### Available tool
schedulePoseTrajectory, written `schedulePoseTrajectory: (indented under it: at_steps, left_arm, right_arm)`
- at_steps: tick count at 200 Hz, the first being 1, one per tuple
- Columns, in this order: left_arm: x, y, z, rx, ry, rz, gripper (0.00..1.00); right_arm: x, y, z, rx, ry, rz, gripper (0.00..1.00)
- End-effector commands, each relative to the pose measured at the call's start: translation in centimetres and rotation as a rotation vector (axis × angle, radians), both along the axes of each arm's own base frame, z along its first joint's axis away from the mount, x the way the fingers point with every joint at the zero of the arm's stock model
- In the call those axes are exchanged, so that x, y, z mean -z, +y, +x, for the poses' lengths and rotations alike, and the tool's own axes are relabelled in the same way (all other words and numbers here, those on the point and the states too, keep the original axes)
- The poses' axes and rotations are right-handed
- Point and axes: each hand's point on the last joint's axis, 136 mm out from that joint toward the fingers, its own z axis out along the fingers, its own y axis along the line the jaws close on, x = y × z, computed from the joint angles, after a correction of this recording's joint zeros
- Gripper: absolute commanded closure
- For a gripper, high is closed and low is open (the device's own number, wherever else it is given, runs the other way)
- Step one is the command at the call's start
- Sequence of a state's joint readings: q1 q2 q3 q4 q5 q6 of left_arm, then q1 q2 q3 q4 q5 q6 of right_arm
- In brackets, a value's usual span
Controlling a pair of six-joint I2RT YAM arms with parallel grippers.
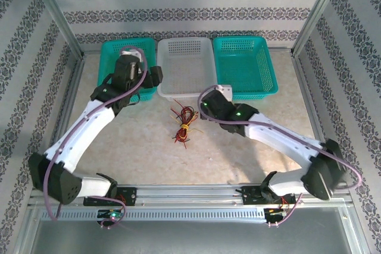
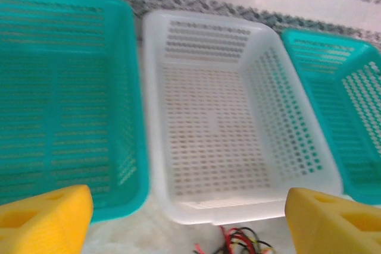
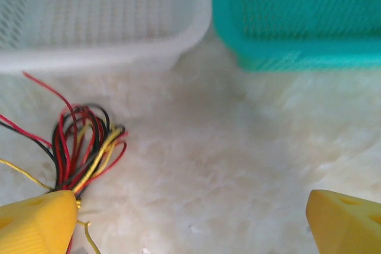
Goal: Untangle the cables
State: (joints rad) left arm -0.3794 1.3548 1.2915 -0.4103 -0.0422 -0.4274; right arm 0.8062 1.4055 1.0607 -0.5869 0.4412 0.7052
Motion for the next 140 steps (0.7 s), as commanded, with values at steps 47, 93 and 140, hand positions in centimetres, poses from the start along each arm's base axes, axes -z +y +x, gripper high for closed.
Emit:
schedulePoseTrajectory:
  at_steps: [47,93,140]
  left_arm:
    - [4.5,-1.6,-4.1,0.058,0.219,-0.220,0.15]
    - [6.7,-0.9,-7.0,0.073,0.292,-0.201,0.18]
    - [8.4,-0.5,-8.2,0.064,0.329,-0.201,0.20]
  right_arm:
    - [7.3,13.2,-5.2,-0.201,0.328,0.250,0.07]
    - [11.0,13.1,-3.8,-0.104,0.363,0.222,0.06]
    - [12.6,12.2,-2.7,-0.044,0.391,0.227,0.21]
